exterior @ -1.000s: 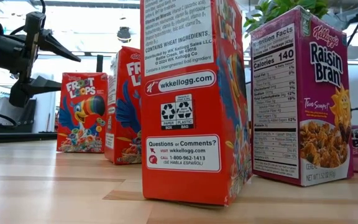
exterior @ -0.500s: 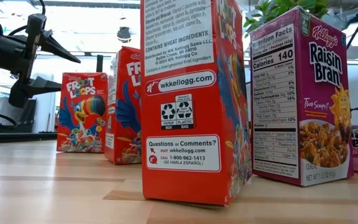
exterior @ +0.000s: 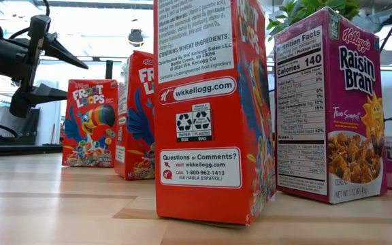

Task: Stack cereal on shelf
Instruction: Put the top purple cereal box on the shelf, then put the right purple cereal box on the shelf

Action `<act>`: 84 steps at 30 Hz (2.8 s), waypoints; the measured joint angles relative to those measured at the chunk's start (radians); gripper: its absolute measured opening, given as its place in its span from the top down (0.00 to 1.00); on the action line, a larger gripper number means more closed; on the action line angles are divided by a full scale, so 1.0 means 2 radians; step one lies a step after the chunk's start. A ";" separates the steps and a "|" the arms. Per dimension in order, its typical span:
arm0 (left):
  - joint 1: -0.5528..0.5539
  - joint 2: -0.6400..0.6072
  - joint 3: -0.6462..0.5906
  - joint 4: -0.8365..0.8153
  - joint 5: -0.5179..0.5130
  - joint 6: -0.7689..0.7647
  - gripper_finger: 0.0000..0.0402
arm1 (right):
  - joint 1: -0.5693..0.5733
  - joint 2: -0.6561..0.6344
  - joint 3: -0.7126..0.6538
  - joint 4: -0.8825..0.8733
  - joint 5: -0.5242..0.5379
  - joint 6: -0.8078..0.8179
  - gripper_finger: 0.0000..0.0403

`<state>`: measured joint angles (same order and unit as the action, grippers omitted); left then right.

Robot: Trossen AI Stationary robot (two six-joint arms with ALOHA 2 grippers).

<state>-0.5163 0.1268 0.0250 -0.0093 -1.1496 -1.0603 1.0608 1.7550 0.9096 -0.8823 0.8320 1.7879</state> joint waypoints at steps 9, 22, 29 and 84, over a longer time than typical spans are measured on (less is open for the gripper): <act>0.000 0.000 0.000 0.000 -0.001 0.000 0.25 | 0.014 0.033 -0.001 0.010 -0.019 0.054 0.96; 0.000 0.000 0.000 -0.001 -0.008 0.000 0.25 | 0.030 0.033 -0.003 0.010 -0.058 0.071 0.94; 0.000 0.000 0.000 -0.001 -0.009 0.001 0.25 | 0.020 0.033 -0.002 0.010 -0.051 0.045 0.98; 0.000 0.000 0.000 0.005 0.032 0.037 0.25 | -0.231 -0.183 0.175 -0.048 -0.353 -0.858 0.21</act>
<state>-0.5166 0.1265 0.0250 0.0009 -1.0861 -0.9868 0.5987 1.3892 1.2591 -0.9777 0.1257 0.0716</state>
